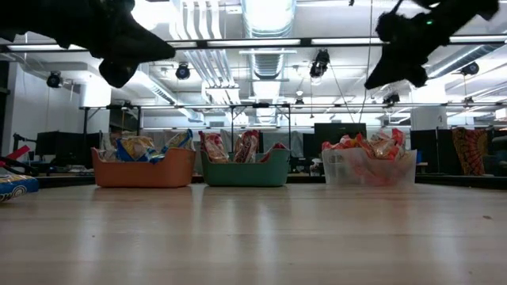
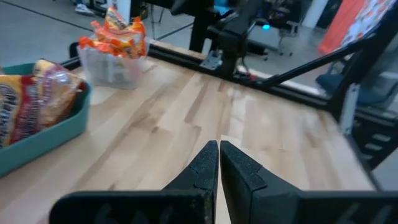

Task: Sort Maruchan noodles
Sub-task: Put the blue noodle pack into the orange bin

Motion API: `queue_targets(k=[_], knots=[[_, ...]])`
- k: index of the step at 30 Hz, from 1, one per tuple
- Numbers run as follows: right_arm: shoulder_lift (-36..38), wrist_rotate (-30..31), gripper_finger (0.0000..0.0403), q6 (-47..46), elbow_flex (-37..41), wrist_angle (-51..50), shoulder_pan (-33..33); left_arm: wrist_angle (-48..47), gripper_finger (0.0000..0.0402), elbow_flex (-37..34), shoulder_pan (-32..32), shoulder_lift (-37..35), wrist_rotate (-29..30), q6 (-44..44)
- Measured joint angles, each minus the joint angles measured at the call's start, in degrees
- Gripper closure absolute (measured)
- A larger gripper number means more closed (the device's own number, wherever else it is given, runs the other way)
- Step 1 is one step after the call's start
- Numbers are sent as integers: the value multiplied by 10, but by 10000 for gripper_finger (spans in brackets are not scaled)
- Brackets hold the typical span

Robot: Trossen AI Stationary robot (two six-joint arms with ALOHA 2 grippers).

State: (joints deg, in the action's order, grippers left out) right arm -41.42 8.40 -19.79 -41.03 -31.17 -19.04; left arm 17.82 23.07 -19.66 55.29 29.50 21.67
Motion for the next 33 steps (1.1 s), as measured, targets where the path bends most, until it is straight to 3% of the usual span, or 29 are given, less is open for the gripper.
queue_targets(k=[6,9,11,14,19,23,30,33], knots=[[81,2,394,89,162,304,136,89,402,0,-26,47,0,14],[95,4,394,163,215,451,163,97,402,7,-29,71,0,68],[100,5,394,194,231,500,166,55,402,30,-29,85,0,122],[105,6,394,211,235,508,164,-87,402,94,-30,109,-6,184],[101,2,394,217,239,504,164,-428,402,253,-35,171,-57,297],[102,2,394,224,237,494,164,-627,402,356,-44,239,-167,410],[102,2,394,219,232,494,164,-810,402,436,-106,368,-349,533],[102,2,394,213,232,494,164,-883,402,456,-132,413,-370,556]])
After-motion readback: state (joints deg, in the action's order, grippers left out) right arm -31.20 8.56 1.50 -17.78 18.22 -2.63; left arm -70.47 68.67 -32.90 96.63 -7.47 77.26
